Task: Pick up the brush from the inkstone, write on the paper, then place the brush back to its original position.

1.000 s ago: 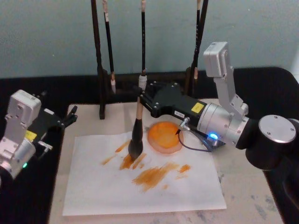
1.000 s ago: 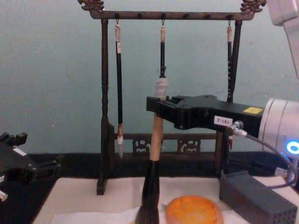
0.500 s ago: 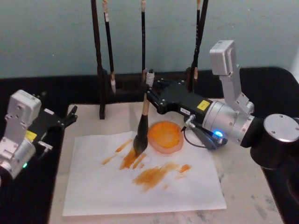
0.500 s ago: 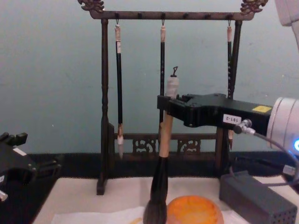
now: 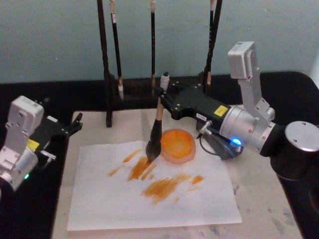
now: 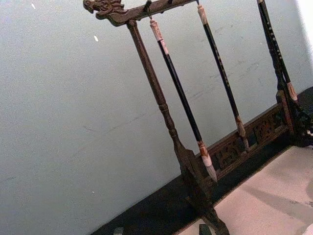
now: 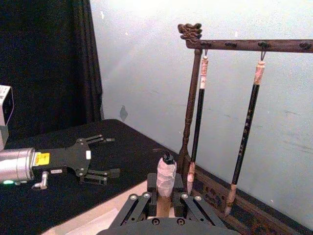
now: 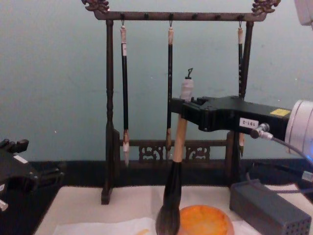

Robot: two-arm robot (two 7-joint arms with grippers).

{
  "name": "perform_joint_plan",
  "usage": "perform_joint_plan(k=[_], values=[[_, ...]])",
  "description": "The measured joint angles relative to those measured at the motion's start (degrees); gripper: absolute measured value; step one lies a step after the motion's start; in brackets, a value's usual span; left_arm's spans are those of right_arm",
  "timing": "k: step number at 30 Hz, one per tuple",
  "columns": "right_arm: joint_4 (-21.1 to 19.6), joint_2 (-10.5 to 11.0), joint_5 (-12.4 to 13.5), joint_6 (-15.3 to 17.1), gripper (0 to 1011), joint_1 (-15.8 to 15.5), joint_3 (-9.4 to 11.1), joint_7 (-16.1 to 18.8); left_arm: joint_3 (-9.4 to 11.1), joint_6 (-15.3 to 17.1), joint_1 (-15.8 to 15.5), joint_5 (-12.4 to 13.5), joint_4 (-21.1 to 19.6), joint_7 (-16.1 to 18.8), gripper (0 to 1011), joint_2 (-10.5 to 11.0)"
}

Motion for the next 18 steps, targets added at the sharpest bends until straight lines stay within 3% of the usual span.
perform_joint_plan(k=[18], values=[[-1.3, -0.1, -1.0, 0.0, 189, -0.2, 0.6, -0.4, 0.0, 0.0, 0.0, 0.0, 0.0, 0.0, 1001, 0.0]])
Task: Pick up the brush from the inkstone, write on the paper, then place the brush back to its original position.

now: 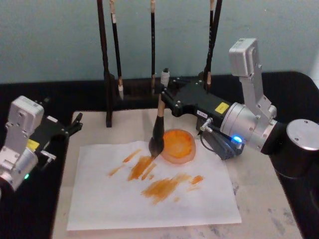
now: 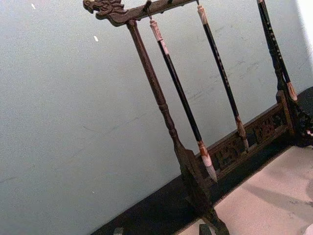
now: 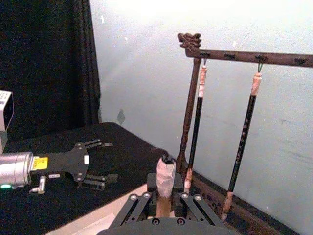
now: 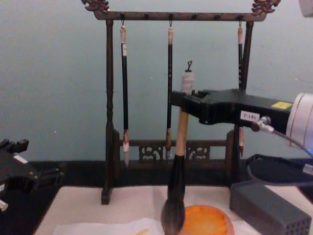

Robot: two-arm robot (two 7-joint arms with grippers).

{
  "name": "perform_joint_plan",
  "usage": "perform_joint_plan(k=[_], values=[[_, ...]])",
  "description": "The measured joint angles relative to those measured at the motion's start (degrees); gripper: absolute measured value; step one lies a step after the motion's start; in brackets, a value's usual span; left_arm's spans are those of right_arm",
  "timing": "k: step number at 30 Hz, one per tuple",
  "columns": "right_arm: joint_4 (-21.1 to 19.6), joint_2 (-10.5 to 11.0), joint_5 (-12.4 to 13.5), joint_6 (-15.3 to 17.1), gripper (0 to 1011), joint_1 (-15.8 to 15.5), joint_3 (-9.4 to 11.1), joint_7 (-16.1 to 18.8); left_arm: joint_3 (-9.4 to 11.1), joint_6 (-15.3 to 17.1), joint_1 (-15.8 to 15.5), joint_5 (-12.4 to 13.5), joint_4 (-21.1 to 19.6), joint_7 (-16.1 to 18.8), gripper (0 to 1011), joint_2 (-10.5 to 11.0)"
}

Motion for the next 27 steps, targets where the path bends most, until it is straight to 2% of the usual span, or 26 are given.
perform_joint_plan(k=[15, 27], values=[[-2.7, 0.0, -0.4, 0.1, 189, -0.3, 1.2, -1.0, 0.0, 0.0, 0.0, 0.0, 0.0, 0.0, 1001, 0.0], [-2.6, -0.7, 1.8, 2.5, 189, -0.2, 3.2, -2.8, 0.0, 0.0, 0.0, 0.0, 0.0, 0.0, 1001, 0.0]])
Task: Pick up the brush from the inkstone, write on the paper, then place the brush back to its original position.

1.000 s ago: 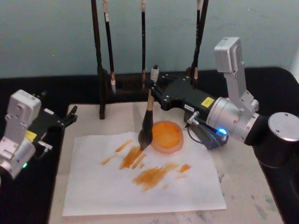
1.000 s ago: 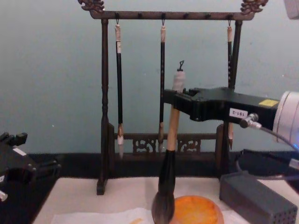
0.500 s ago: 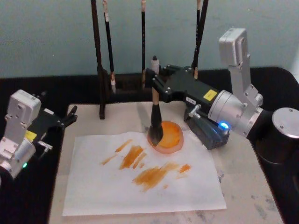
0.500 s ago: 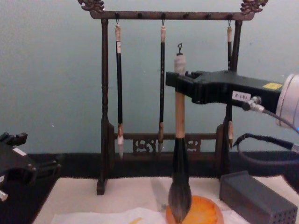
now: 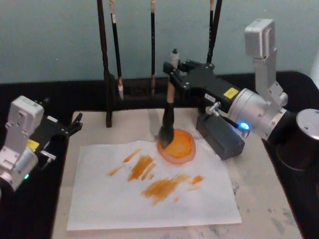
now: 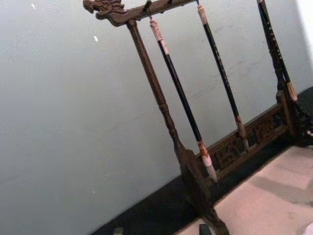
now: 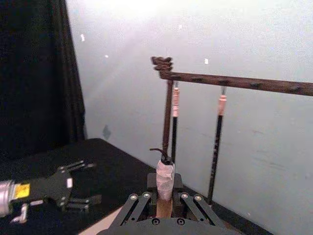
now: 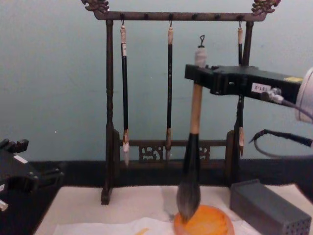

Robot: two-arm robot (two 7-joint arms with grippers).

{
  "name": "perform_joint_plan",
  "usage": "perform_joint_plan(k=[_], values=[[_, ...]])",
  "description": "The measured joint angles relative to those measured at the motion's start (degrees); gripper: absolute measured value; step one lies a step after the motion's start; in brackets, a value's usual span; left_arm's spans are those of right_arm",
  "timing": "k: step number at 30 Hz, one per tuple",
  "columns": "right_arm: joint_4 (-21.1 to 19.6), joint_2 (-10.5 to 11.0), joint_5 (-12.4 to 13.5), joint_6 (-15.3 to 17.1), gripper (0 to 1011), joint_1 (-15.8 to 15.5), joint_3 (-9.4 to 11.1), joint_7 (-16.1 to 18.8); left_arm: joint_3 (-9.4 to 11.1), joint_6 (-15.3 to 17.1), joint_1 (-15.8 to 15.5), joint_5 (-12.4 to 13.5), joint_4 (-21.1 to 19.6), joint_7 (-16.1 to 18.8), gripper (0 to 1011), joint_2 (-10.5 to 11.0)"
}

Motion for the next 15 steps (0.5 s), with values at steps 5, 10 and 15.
perform_joint_plan(k=[5, 10, 15], values=[[0.6, -0.5, 0.9, 1.0, 189, 0.5, 0.8, -1.2, 0.0, 0.0, 0.0, 0.0, 0.0, 0.0, 1001, 0.0], [1.3, -0.7, 1.1, 1.3, 189, 1.1, 1.1, -1.9, 0.0, 0.0, 0.0, 0.0, 0.0, 0.0, 1001, 0.0], [2.2, -1.0, 1.0, 1.4, 189, 1.5, 1.1, -2.1, 0.0, 0.0, 0.0, 0.0, 0.0, 0.0, 1001, 0.0]])
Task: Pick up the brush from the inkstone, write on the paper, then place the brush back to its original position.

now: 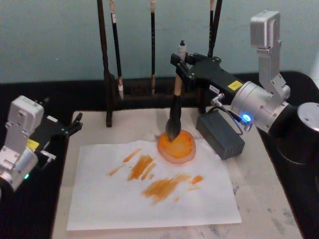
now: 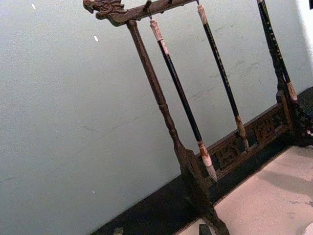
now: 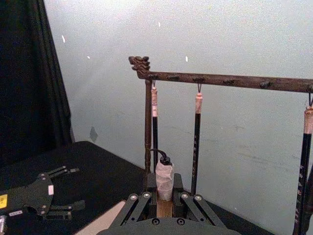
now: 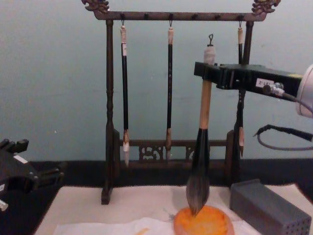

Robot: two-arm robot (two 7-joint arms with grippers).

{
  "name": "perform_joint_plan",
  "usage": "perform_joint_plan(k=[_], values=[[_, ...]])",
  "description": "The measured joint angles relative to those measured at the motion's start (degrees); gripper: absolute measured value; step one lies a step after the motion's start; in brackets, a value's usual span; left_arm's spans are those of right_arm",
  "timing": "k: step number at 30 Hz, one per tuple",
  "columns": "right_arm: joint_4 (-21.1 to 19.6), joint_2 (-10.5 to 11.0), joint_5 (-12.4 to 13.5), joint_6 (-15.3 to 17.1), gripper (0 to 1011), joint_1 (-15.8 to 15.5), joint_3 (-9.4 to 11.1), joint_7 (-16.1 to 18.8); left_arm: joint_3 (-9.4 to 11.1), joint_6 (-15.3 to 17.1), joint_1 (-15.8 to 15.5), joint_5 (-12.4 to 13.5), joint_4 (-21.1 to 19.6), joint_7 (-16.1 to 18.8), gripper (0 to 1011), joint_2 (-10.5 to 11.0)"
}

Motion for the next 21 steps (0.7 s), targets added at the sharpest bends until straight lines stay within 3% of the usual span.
perform_joint_plan(k=[21], values=[[3.0, -1.3, -1.1, 0.1, 189, 0.7, -0.3, -0.5, 0.0, 0.0, 0.0, 0.0, 0.0, 0.0, 1001, 0.0]])
